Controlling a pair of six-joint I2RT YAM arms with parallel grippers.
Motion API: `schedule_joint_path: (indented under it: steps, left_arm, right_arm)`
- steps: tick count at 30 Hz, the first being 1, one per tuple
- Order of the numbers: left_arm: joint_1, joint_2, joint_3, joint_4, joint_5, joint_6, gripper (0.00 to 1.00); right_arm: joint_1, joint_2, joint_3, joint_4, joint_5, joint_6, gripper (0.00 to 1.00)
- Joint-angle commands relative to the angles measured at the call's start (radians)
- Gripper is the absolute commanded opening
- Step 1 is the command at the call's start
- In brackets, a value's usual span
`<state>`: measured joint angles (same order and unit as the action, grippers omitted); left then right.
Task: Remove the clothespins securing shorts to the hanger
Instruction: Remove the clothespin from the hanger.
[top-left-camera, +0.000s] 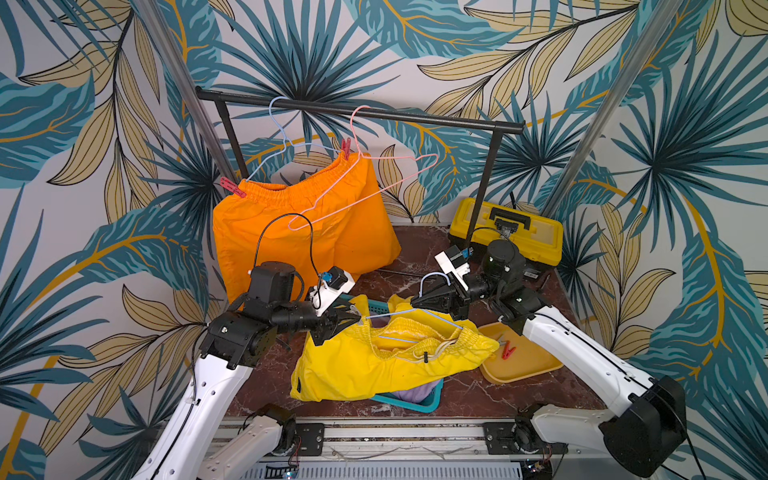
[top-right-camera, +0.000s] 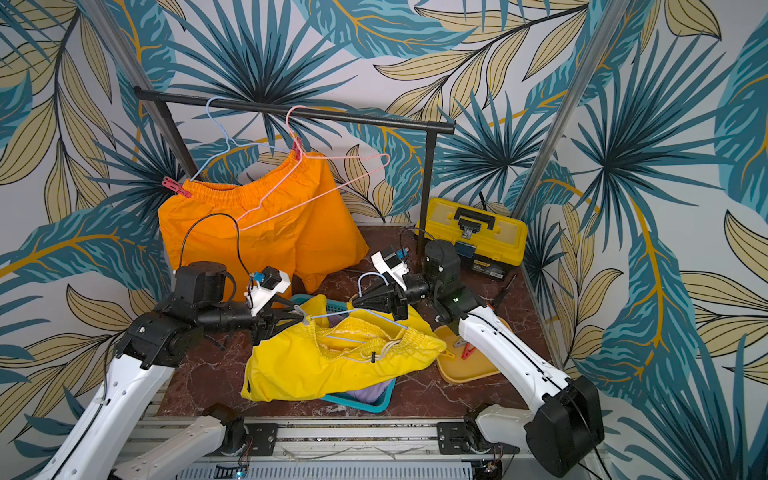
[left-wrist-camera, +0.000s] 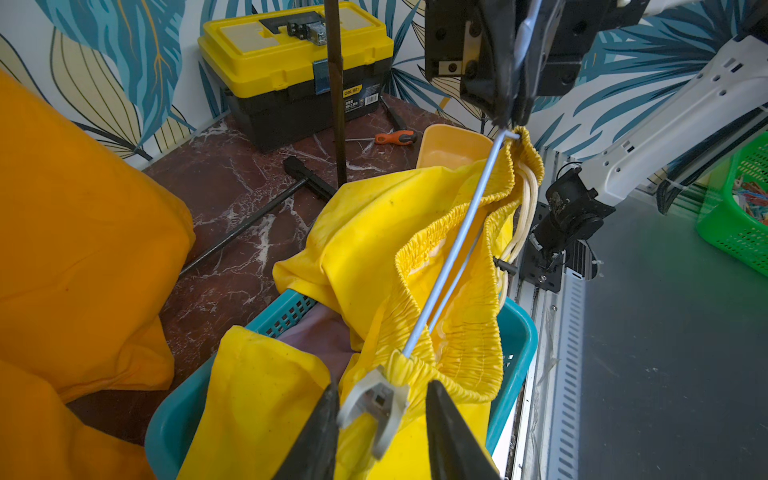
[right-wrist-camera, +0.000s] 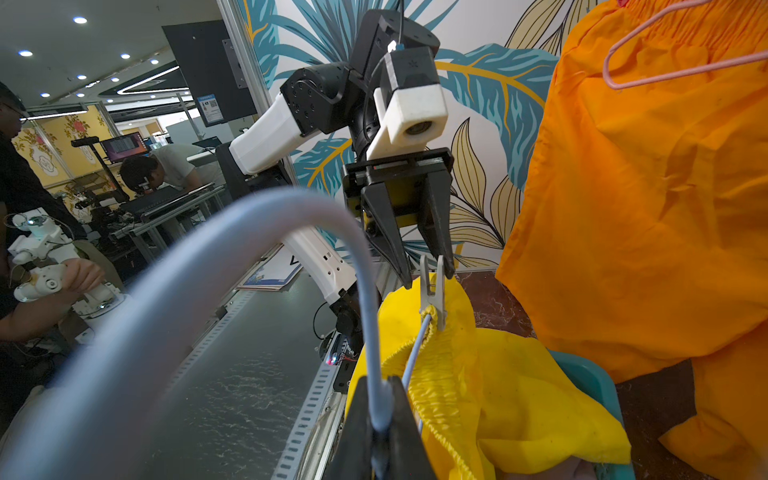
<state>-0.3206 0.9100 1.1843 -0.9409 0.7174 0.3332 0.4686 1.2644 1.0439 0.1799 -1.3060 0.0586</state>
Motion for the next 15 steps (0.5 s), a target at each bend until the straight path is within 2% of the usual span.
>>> schedule_joint_path:
  steps: [1,5,10,15]
  left_arm:
    - [0.008,-0.006,-0.011,-0.01,0.019,0.009,0.31]
    - [0.008,-0.011,-0.012,-0.01,0.025,0.01,0.25]
    - [0.008,-0.018,-0.013,-0.01,0.037,0.015,0.01]
    - [0.008,-0.025,-0.017,-0.01,0.06,0.014,0.0]
  right_arm:
    - [-0.007,0.008,0.03,-0.03,-0.042,-0.017,0.0]
    - [-0.01,0.022,0.048,-0.043,-0.054,-0.024,0.0]
    - [-0.012,0.025,0.053,-0.046,-0.046,-0.029,0.0]
    - [-0.013,0.023,0.054,-0.046,-0.036,-0.025,0.0]
